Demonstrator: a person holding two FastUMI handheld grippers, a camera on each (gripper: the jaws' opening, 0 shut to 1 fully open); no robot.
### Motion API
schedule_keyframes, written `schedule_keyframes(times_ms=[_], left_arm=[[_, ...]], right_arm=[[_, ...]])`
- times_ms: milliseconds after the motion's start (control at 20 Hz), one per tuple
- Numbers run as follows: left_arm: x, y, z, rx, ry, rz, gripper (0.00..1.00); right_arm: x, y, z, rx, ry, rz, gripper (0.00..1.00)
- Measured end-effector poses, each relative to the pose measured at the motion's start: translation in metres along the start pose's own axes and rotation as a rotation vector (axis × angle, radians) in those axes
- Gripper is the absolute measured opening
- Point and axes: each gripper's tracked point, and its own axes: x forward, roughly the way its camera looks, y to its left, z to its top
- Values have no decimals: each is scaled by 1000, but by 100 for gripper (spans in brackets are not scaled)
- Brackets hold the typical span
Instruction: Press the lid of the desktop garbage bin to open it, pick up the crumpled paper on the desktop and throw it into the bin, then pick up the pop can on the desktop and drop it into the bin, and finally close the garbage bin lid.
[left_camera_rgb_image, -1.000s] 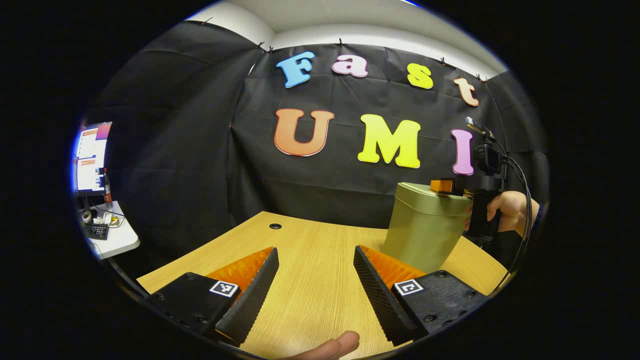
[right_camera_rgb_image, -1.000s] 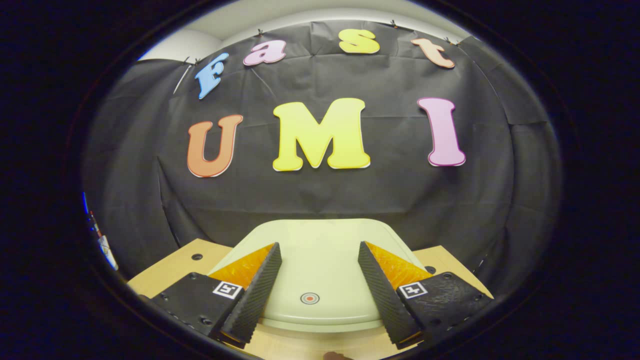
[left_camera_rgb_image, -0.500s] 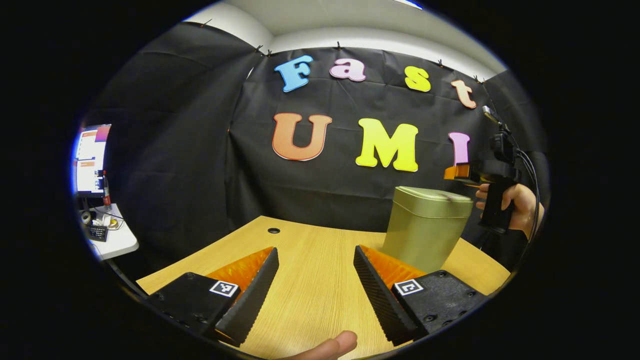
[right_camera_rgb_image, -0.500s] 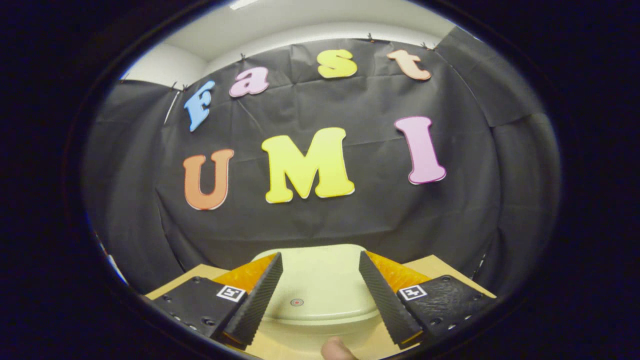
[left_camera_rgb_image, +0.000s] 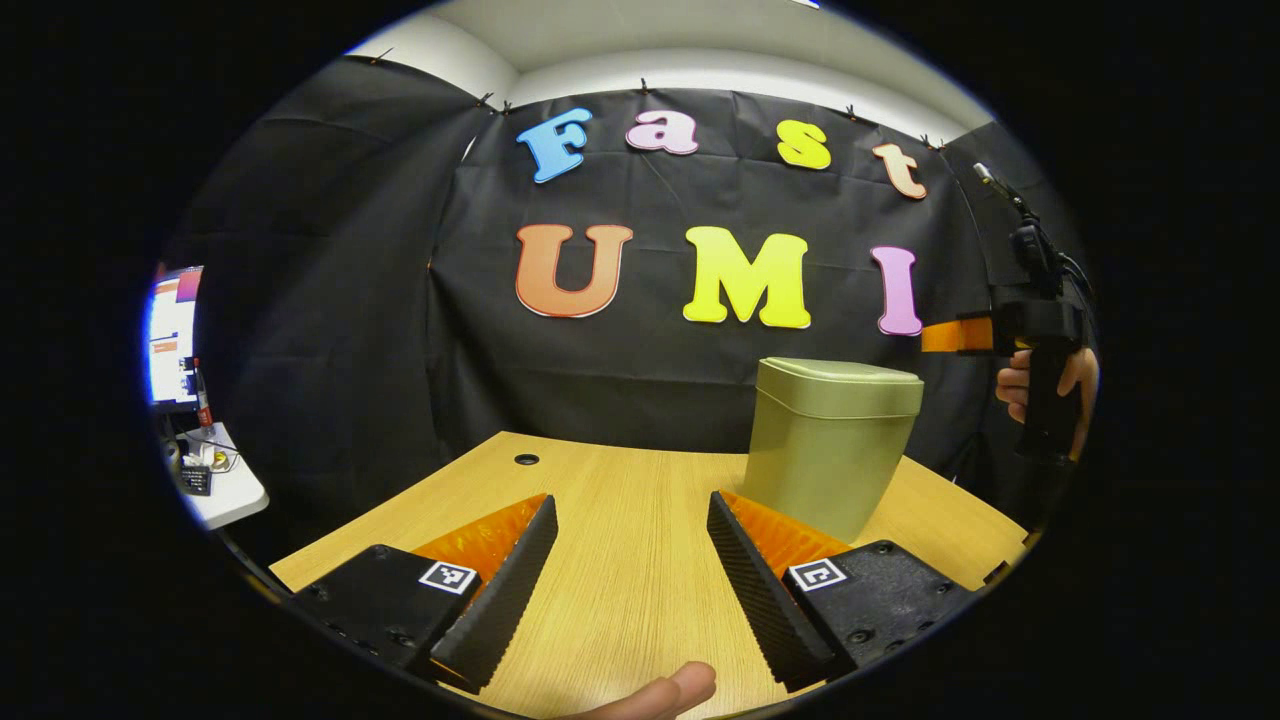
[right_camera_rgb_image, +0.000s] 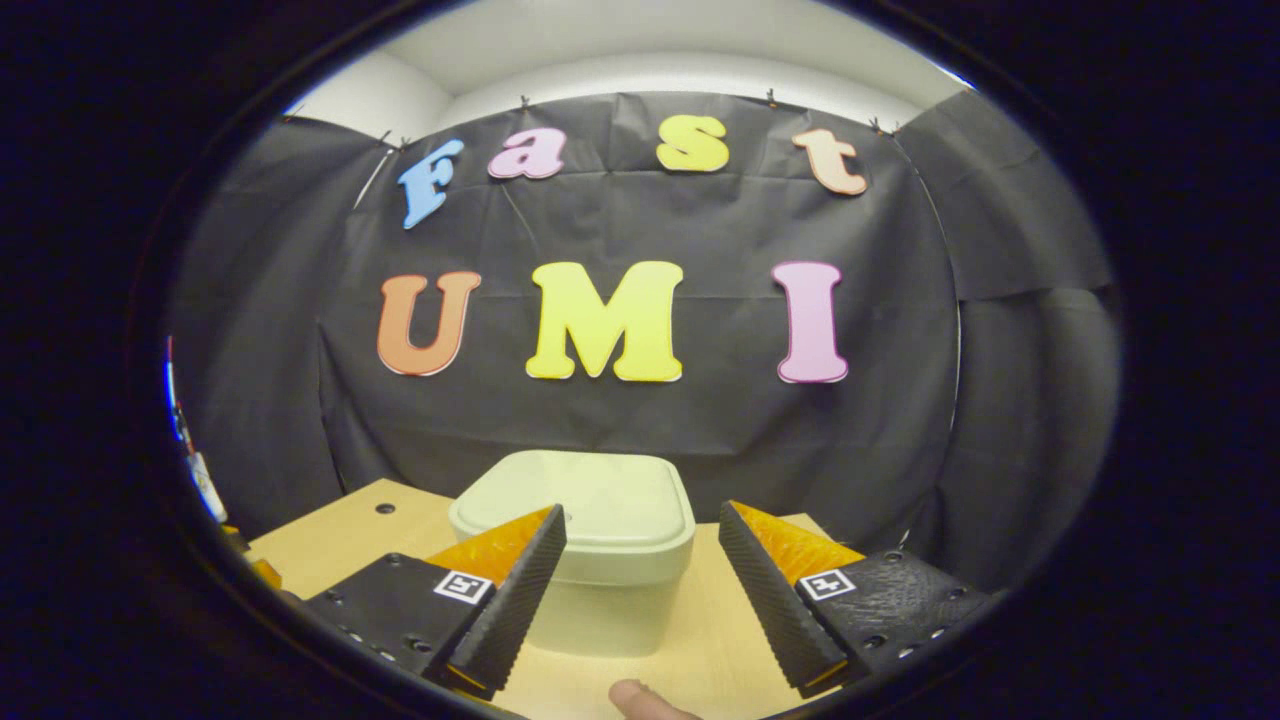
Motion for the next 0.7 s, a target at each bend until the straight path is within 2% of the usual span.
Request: schedule_keyframes(times_ms=[100, 250, 500, 550, 600, 700], left_arm=[[-3, -9, 1, 13, -5, -13, 97], [-9, -19, 2, 32, -19, -22, 97], [-15, -42, -2, 44, -21, -30, 97], [-16, -48, -4, 51, -22, -34, 97], [-17, -54, -5, 58, -22, -38, 97], [-19, -66, -11, 68, -12, -46, 97]], right_arm=[[-30, 6, -9, -17, -29, 16, 95], [-78, 27, -27, 7, -57, 102, 95], [-129, 32, -63, 26, -88, 109, 97], [-136, 29, -70, 21, -102, 106, 92], [-141, 27, -76, 19, -113, 105, 98], [-147, 25, -93, -10, -114, 107, 95]])
